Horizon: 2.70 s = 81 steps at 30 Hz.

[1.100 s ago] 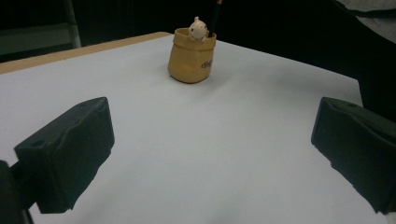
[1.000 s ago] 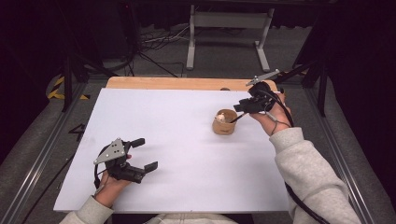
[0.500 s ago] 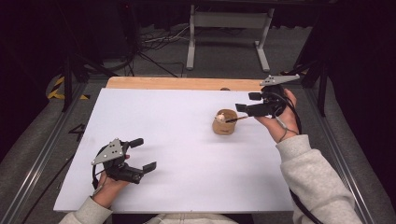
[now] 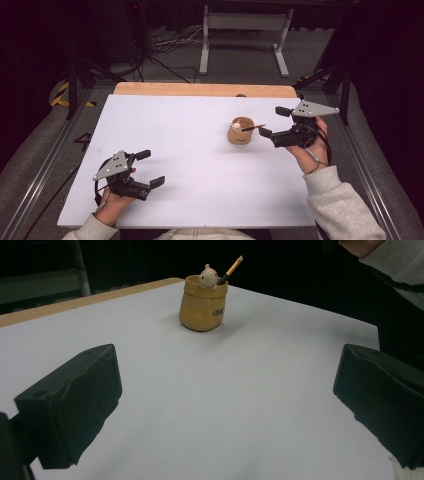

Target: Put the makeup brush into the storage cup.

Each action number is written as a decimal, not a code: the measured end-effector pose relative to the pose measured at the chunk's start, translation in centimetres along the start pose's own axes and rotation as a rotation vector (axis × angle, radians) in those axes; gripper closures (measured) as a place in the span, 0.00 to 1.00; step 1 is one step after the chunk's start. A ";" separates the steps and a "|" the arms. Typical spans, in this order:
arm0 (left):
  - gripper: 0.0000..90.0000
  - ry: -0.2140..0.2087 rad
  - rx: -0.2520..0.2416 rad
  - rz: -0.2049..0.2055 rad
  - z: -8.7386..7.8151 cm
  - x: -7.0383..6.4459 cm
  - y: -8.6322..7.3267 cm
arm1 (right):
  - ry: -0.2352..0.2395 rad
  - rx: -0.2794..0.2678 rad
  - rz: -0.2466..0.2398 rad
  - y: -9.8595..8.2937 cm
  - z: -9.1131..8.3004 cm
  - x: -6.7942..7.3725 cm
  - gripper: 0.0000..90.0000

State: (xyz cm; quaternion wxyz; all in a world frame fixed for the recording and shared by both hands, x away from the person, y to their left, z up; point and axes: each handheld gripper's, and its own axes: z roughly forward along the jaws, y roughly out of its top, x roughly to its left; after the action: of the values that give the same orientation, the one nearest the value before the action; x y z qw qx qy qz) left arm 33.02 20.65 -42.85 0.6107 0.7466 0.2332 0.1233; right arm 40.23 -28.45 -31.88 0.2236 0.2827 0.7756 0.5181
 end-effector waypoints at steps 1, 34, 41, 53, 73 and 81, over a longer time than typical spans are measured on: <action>0.00 0.005 -0.002 0.003 -0.2 0.1 0.0 | -0.004 -0.011 -0.002 -0.3 -0.2 0.1 0.04; 0.00 0.049 -0.055 -0.019 -3.4 0.4 -1.2 | 0.029 -0.202 -0.038 -8.3 -1.4 3.4 0.04; 0.00 0.057 -0.055 -0.007 -3.2 0.3 -1.4 | 0.019 -0.204 -0.034 -9.3 -1.4 3.7 0.04; 0.00 0.088 -0.059 0.001 -3.1 0.5 -1.9 | 0.017 -0.199 -0.035 -10.9 -1.1 4.2 0.04; 0.00 0.092 -0.044 0.003 -2.1 1.2 -3.3 | 0.031 -0.153 0.001 -12.9 0.3 4.2 0.04; 0.00 0.108 -0.046 -0.019 -2.2 1.4 -3.4 | 0.041 -0.148 0.017 -13.2 0.6 4.2 0.04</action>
State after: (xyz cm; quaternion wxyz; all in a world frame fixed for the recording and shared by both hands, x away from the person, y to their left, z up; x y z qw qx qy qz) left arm 32.56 23.74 -45.78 0.6152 0.7225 0.2702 0.1629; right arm 34.79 -29.22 -44.58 0.2233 0.2613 0.7374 0.5815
